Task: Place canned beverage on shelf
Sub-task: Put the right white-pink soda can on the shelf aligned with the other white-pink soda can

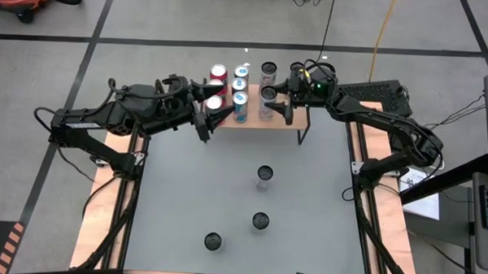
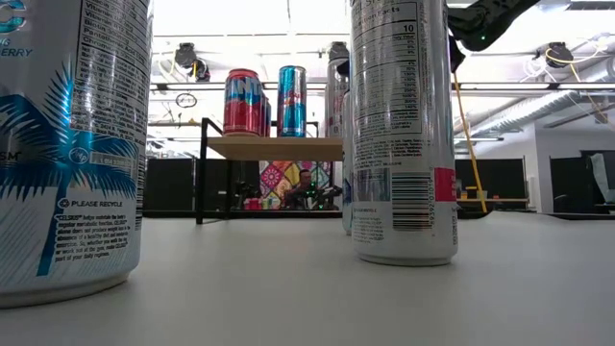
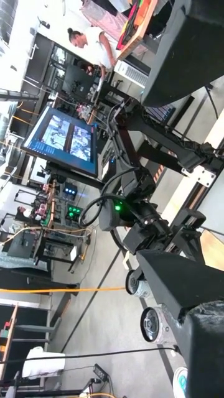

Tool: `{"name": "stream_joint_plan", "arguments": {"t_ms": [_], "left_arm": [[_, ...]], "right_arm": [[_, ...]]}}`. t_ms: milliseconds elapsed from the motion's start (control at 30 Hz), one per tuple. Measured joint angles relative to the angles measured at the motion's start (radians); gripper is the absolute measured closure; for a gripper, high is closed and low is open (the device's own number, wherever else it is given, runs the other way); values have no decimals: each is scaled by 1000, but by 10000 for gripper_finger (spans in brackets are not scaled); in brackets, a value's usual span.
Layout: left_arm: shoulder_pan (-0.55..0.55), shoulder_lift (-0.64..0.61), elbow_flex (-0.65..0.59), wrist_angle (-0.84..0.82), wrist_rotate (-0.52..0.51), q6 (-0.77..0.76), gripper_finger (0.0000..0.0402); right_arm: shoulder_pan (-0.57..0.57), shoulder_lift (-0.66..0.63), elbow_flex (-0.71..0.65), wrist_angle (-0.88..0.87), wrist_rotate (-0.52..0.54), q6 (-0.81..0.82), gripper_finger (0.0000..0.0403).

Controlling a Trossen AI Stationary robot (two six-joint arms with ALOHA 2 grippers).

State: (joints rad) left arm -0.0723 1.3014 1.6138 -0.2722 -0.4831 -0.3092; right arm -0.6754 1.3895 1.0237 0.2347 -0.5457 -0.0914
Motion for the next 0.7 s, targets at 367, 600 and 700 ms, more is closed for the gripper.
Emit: {"name": "stream_joint_plan", "arguments": {"t_ms": [367, 600, 700], "left_arm": [[0, 0, 0, 0, 8, -1, 6], [0, 0, 0, 0, 8, -1, 6], [0, 0, 0, 0, 8, -1, 6]], "right_arm": [[0, -16, 0, 0, 2, -1, 124], [0, -47, 0, -4, 36, -6, 124], [1, -80, 0, -17, 80, -31, 124]]}}
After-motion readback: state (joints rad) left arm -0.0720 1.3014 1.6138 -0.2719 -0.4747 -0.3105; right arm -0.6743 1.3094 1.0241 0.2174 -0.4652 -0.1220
